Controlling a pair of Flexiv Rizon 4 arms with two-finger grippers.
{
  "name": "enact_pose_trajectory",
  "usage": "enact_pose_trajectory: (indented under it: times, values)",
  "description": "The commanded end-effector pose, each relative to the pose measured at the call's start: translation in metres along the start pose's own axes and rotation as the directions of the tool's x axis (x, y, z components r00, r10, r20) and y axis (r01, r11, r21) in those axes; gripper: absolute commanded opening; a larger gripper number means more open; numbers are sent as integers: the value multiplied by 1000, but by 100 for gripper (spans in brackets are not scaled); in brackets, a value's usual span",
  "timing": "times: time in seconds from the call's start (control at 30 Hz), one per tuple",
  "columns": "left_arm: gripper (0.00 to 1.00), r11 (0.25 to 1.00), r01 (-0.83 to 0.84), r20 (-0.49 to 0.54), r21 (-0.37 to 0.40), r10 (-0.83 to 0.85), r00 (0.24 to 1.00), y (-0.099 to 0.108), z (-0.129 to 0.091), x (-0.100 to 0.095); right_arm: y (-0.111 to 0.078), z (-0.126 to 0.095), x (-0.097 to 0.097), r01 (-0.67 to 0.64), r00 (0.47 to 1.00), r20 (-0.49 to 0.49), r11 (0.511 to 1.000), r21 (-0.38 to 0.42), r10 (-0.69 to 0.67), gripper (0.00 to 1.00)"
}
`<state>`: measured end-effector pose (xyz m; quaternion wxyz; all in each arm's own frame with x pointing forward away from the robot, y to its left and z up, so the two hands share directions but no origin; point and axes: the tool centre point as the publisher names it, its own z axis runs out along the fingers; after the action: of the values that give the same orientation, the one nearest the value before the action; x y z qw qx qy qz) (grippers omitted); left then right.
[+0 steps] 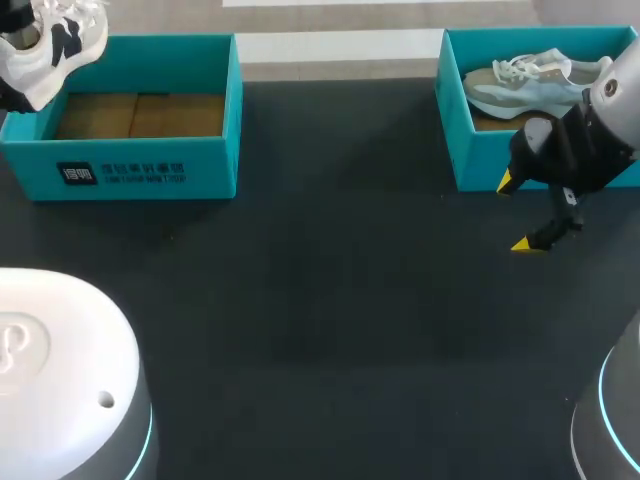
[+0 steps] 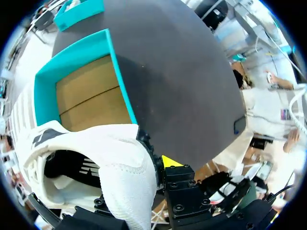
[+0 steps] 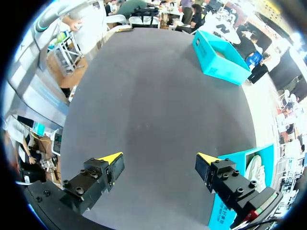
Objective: Take the shoe out of the shoebox, open the shoe tongue, remove and reinsert the insole, then place the shoe into the shoebox
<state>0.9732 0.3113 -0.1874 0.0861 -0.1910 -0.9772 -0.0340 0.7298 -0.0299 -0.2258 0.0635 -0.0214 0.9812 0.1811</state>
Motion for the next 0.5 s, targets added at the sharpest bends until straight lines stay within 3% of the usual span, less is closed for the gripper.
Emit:
enact_pose_trajectory:
  times: [0.03,0.17,0.2,0.23,0.27,0.3,0.5]
  values:
    - [0,638,-764,-139,-101,751,645,7,-8,0,0,1,0,0,1000,1,1000,1,0,100]
    - [0,474,-876,-151,-94,863,483,19,-16,-8,0,1,0,0,1000,1,1000,1,0,100]
    - [0,390,-914,-189,-112,895,405,23,-16,-10,0,1,0,0,1000,1,1000,1,0,100]
    - [0,358,-924,-202,-131,903,379,24,-15,-10,0,1,0,0,1000,1,1000,1,0,100]
    - [0,259,-955,-254,-143,923,289,26,-15,-8,0,1,0,0,1000,1,1000,1,0,100]
    - [0,218,-960,-276,-178,925,261,29,-14,-7,0,1,0,0,1000,1,1000,1,0,100]
    - [0,221,-956,-299,-194,914,272,29,-14,-7,0,1,0,0,1000,1,1000,1,0,100]
